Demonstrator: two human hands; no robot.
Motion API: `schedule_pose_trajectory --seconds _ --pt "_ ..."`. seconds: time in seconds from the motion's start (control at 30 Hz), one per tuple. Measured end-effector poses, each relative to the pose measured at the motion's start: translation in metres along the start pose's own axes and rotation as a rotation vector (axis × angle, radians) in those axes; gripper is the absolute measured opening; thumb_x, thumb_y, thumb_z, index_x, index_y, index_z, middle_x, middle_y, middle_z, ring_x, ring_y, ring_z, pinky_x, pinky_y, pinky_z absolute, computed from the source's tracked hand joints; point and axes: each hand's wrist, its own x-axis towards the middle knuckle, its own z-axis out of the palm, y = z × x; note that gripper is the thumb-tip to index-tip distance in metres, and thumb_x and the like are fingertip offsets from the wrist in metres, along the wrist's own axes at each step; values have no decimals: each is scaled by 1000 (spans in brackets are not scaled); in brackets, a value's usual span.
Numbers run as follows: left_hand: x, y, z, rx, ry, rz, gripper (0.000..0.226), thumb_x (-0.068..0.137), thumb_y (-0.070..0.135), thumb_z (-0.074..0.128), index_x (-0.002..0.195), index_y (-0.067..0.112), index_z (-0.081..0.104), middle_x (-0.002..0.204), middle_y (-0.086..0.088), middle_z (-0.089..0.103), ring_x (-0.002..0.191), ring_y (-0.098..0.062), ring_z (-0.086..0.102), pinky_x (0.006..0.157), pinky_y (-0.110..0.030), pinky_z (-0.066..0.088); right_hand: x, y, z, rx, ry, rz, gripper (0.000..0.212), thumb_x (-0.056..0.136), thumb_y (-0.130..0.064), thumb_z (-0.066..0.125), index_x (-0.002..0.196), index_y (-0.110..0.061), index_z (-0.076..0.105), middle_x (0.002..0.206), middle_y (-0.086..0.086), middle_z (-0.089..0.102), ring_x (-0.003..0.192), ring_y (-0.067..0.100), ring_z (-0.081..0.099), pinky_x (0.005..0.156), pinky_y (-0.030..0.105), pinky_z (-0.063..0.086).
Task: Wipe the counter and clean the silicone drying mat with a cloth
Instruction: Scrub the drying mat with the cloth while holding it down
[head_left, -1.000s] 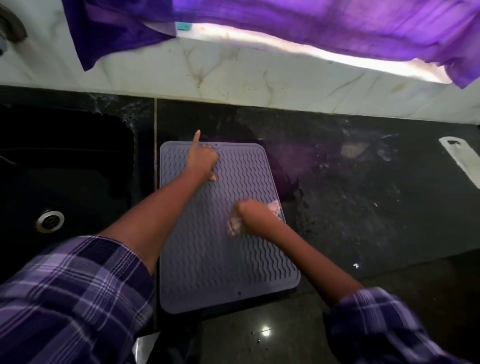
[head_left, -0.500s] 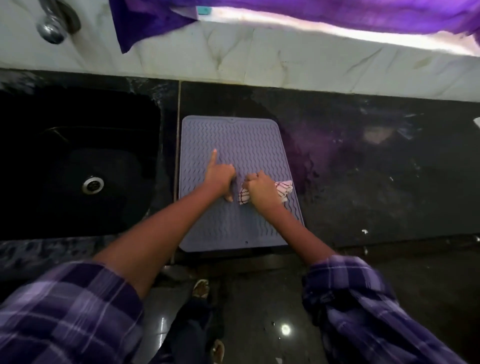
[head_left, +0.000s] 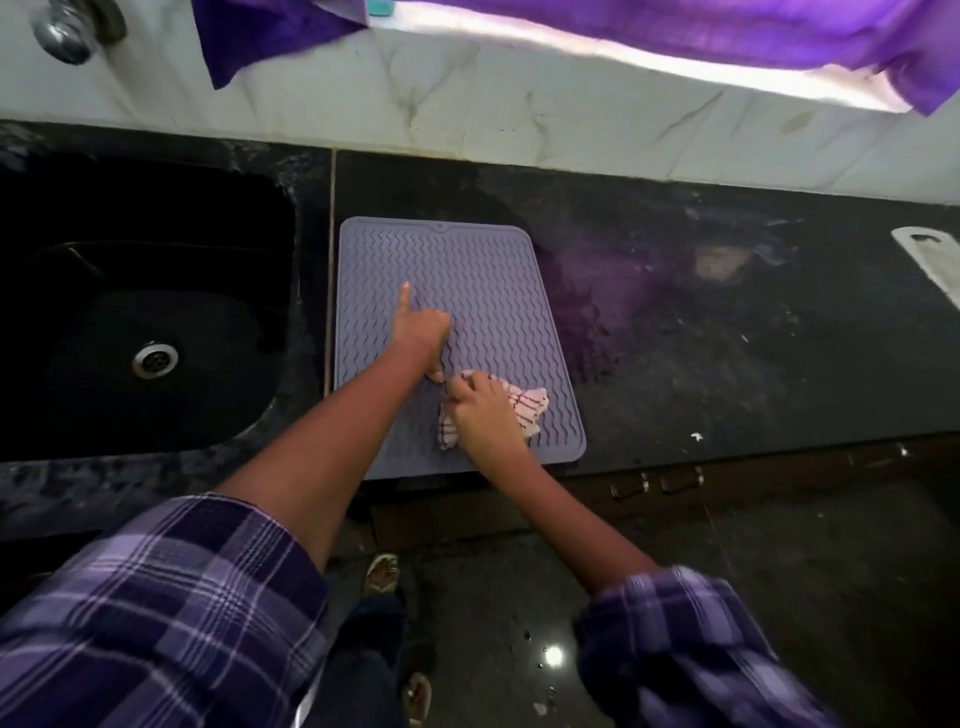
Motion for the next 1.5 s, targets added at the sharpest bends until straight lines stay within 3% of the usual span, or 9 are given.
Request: schedule_pose_trajectory --seconds 0.2,0.33,0.53,0.63,0.83,1.03,1.17,1.3,1.5 --pt "-5 -2 0 -29 -20 12 63 72 43 78 124 14 59 123 -3 63 123 -21 56 117 -50 -11 -17 25 -26 114 -225 -20 25 82 -8 62 106 -6 62 110 11 62 106 26 54 86 33 44" --pt "-3 -1 1 -43 6 0 56 72 39 79 119 14 61 119 -3 65 121 -21 58 118 -49 -10 18 21 -28 146 -21 161 26 81 -6 62 108 -6 62 112 9 62 106 25 52 84 31 41" --pt "-1 2 2 -48 -17 -19 59 71 39 80 119 13 58 115 -5 66 121 -22 57 118 -47 -12 -27 17 -3 123 -106 -60 35 79 -2 62 113 -9 64 115 6 58 102 25 48 84 32 37" --pt "-2 5 1 -29 -10 -26 55 70 38 81 114 12 60 110 -5 68 118 -22 59 118 -47 -11 -7 29 -16 93 -200 -16 37 76 -6 64 113 -10 62 114 9 62 104 25 51 87 33 41" --pt "1 1 5 -55 9 -18 54 70 37 81 113 14 59 111 -5 67 118 -22 59 118 -48 -11 -11 4 -3 127 37 92 27 88 -4 53 114 -5 60 120 11 54 112 29 45 94 37 35" --pt "2 3 6 -49 5 -31 57 68 38 82 114 14 59 109 -4 68 117 -22 60 118 -47 -10 -20 35 -36 147 -254 45 31 82 -10 64 113 -8 59 112 10 60 104 24 57 91 33 49" --pt "2 6 7 -20 29 -32 38 70 30 80 99 15 61 100 -3 69 112 -20 62 118 -49 -8 36 33 -45 68 -38 162 33 83 -9 64 115 -5 58 118 12 59 113 27 51 97 37 43" --pt "3 5 5 -25 11 -33 46 70 32 81 109 13 63 109 -5 68 118 -22 59 118 -49 -10 -12 11 -18 43 -104 62 37 84 -6 59 121 -2 55 124 12 52 115 27 44 95 35 35" --pt "-1 6 1 -39 -11 -46 59 70 35 82 118 11 58 113 -6 67 120 -22 58 119 -47 -10 -45 47 -42 156 -431 90 25 84 -9 60 108 -6 62 109 13 64 102 26 61 89 33 50"
